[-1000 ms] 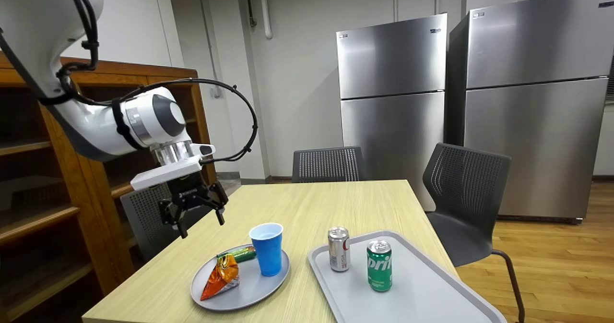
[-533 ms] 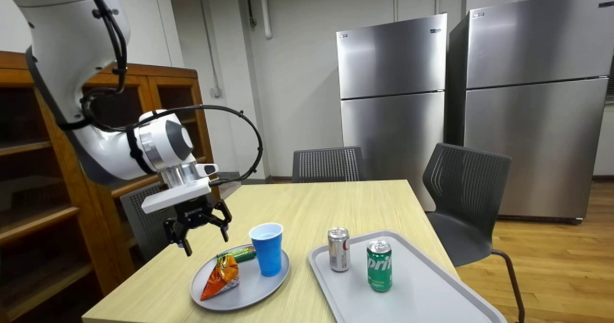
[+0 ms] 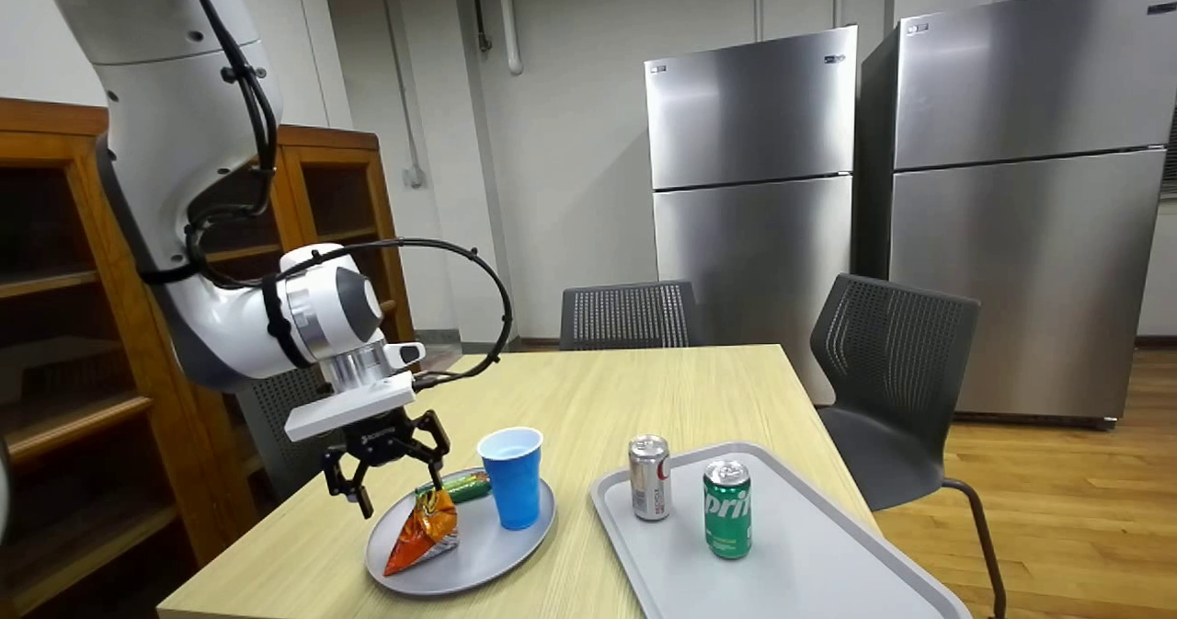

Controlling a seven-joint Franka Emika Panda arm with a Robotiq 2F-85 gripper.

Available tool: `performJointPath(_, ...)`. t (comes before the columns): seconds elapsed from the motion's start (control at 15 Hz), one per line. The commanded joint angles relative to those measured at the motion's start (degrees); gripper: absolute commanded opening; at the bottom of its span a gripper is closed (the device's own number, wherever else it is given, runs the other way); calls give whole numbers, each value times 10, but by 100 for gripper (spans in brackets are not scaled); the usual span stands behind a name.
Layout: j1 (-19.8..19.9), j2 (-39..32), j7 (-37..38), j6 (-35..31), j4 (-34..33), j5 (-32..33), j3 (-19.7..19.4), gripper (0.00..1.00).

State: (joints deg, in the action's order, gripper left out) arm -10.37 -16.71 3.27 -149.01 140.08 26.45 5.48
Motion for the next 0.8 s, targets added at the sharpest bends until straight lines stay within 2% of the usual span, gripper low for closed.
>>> performJointPath(0.0, -17, -15, 13, -11, -12, 13, -16, 100)
performJointPath(0.27, -20, -22, 10, -17, -13, 10, -21, 100)
performJointPath(0.33, -20, -23, 9, -19, -13, 9, -22, 75)
performJointPath(0.4, -21, -23, 9, -21, -13, 10, -22, 74)
performJointPath(0.73, -24, -25, 11, -22, -14, 11, -26, 34)
